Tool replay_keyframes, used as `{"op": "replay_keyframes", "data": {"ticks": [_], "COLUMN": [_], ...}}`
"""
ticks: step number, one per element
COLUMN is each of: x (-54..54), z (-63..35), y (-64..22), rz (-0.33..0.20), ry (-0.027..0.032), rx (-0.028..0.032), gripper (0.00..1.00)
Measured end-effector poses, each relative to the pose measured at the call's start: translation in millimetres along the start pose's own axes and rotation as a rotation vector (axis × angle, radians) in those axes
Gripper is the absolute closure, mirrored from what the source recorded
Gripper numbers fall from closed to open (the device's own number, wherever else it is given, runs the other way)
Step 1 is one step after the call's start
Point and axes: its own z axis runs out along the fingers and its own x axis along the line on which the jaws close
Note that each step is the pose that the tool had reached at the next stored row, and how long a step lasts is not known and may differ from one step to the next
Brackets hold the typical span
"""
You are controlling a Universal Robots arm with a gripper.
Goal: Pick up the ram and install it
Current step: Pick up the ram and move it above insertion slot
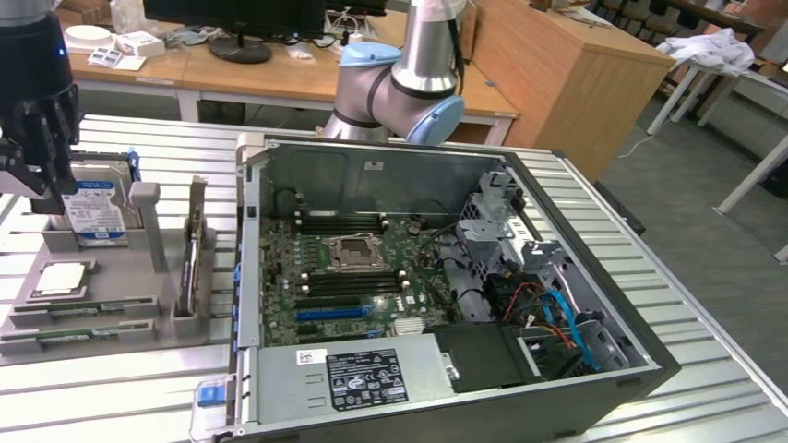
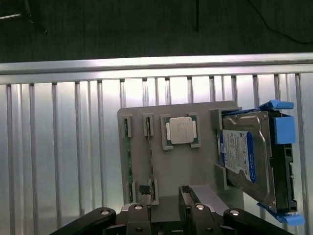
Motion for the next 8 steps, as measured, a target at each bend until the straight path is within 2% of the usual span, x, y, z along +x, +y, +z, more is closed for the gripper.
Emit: {"op": "replay_keyframes", "data": {"ticks": [8], "x": [0.2], "z": [8.8], "y": [-0.3], "rz": [0.000], "ry": [0.0000], "rx": [0.0000], "gripper": [0.64]}}
